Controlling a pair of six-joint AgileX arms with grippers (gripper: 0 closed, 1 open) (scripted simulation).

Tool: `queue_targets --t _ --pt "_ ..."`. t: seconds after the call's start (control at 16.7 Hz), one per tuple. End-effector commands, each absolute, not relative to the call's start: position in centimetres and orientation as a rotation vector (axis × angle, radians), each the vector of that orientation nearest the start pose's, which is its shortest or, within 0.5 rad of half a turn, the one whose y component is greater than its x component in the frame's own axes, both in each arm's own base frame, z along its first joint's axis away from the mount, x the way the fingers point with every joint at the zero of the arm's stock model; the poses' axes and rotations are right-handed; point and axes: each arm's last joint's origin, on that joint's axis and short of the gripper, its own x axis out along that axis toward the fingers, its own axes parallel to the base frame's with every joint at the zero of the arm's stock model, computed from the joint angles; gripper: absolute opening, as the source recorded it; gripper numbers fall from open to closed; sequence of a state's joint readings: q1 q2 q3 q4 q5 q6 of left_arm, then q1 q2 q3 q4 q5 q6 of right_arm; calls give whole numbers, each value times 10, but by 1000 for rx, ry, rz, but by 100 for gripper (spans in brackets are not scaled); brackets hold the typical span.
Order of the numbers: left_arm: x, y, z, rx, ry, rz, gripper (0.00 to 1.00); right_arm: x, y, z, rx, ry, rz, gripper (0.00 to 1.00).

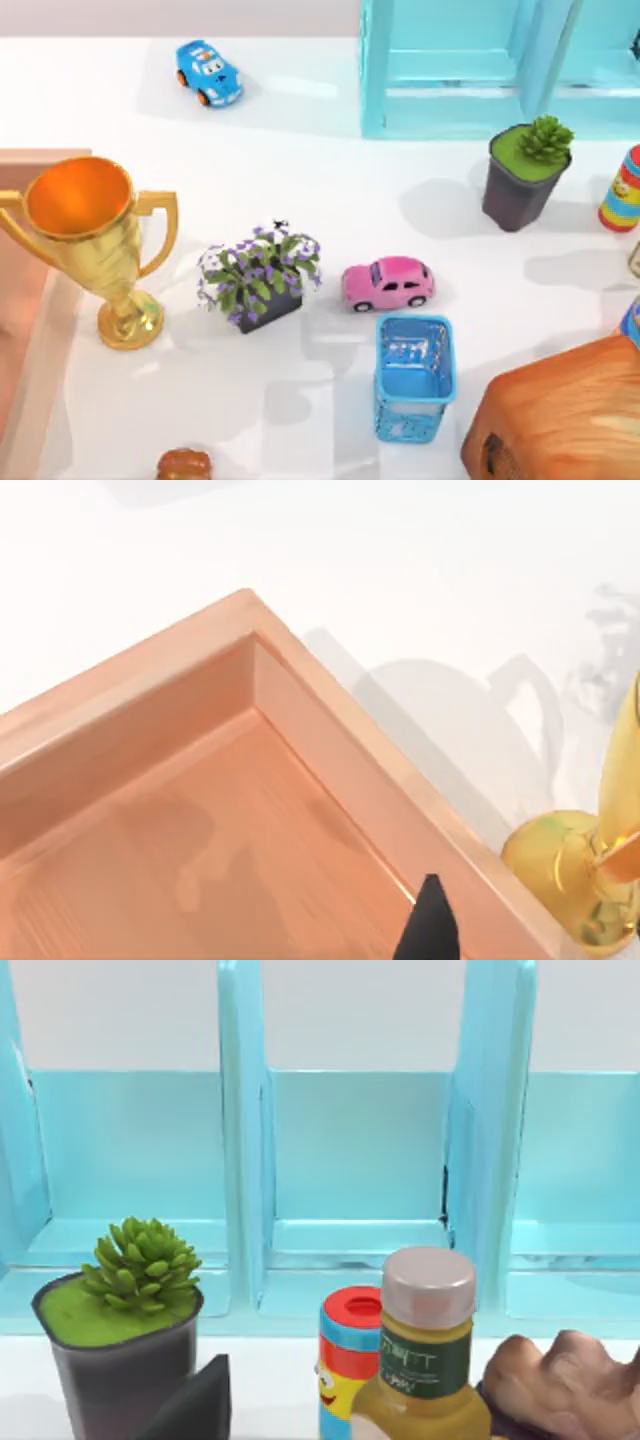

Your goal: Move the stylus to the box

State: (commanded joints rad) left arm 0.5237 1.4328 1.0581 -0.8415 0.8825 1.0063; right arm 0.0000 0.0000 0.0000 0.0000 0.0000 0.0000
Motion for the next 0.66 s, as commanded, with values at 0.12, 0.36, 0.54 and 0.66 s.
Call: queue_targets --t 0.12,0.36,0.54,0.66 --pt "245 116 245 135 647 -701 75 106 -1 160 0 0 0 100" --pt "245 116 245 135 647 -701 100 106 -1 160 0 0 0 100" --pt "245 116 245 135 647 -701 100 106 -1 160 0 0 0 100" --pt "245 116 245 135 647 -701 100 106 -1 160 0 0 0 100"
